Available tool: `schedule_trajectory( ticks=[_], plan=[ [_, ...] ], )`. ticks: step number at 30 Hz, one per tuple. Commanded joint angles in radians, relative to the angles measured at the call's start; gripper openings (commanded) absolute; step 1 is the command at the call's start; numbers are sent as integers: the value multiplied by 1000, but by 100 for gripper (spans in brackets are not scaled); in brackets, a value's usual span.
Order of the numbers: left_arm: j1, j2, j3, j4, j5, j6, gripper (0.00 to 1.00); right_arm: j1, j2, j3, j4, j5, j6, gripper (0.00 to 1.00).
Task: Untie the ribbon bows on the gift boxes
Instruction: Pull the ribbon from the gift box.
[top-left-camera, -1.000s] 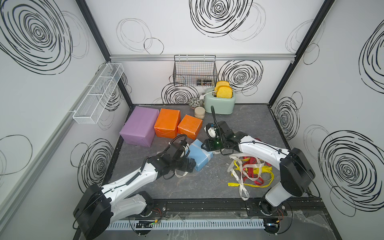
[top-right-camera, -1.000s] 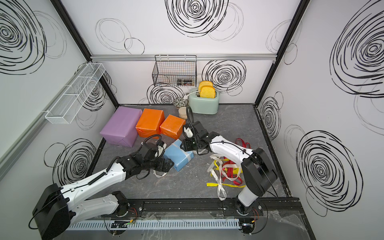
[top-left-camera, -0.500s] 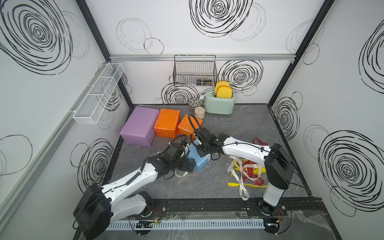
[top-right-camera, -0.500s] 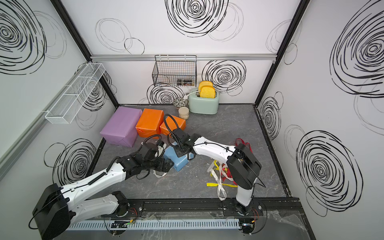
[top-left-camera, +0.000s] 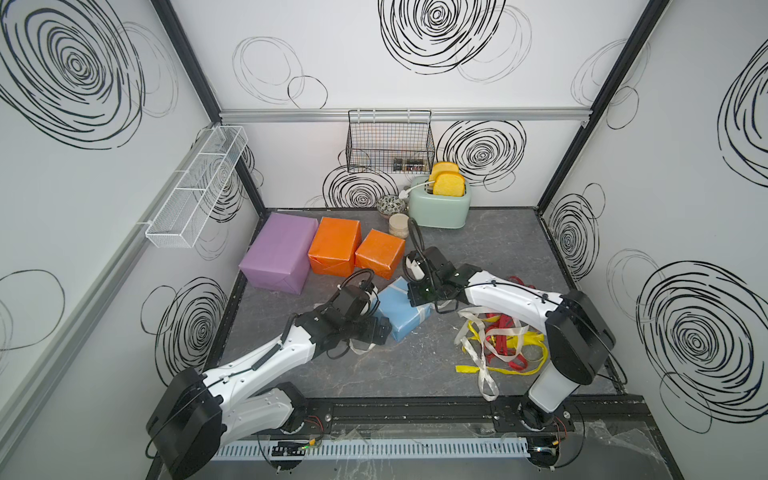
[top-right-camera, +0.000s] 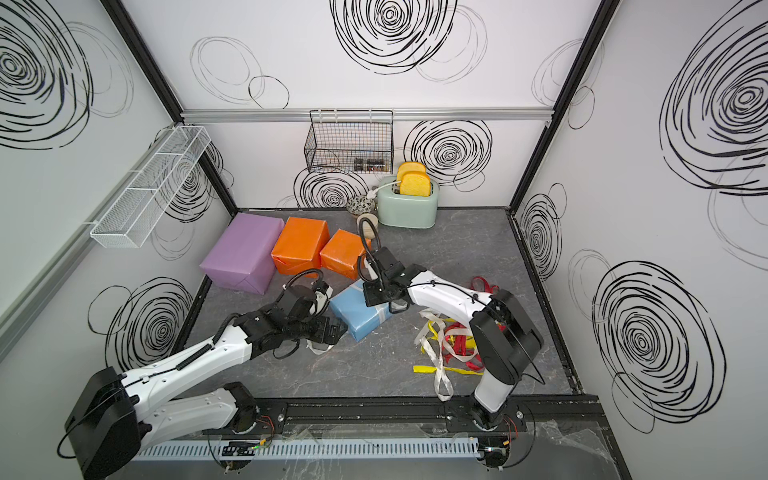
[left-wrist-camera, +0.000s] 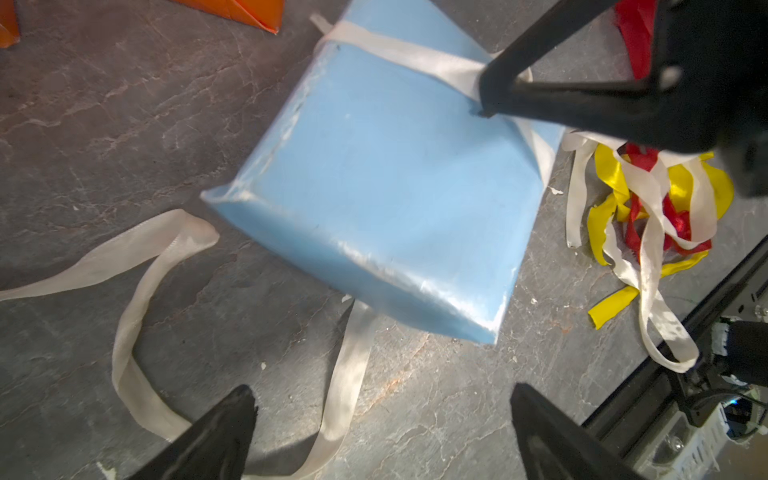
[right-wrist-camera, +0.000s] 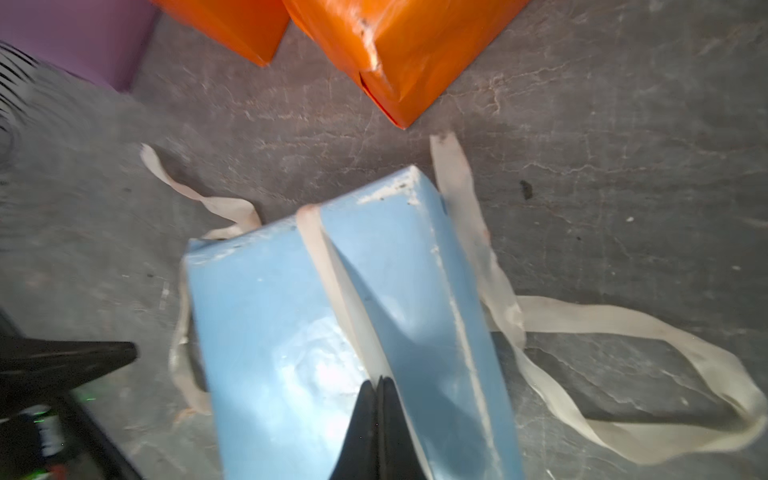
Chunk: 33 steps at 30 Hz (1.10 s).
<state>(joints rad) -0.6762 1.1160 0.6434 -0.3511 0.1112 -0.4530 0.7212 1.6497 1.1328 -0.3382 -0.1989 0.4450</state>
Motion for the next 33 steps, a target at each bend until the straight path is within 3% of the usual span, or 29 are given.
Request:
schedule_trajectory(
  ticks=[1, 6, 10, 33],
  plan=[
    [0, -10, 17, -2, -15, 0, 99, -63, -88, -48, 188, -262, 104, 0],
    [0, -12, 18, -2, -17, 0, 99, -136, -134, -113, 366, -465, 215, 0],
    [0, -15, 18, -2, -17, -1, 99, -166, -150, -94, 393, -527, 259, 0],
    [0, -18, 16, -2, -23, -3, 99, -204, -226, 239, 419, -483, 333, 0]
  ],
)
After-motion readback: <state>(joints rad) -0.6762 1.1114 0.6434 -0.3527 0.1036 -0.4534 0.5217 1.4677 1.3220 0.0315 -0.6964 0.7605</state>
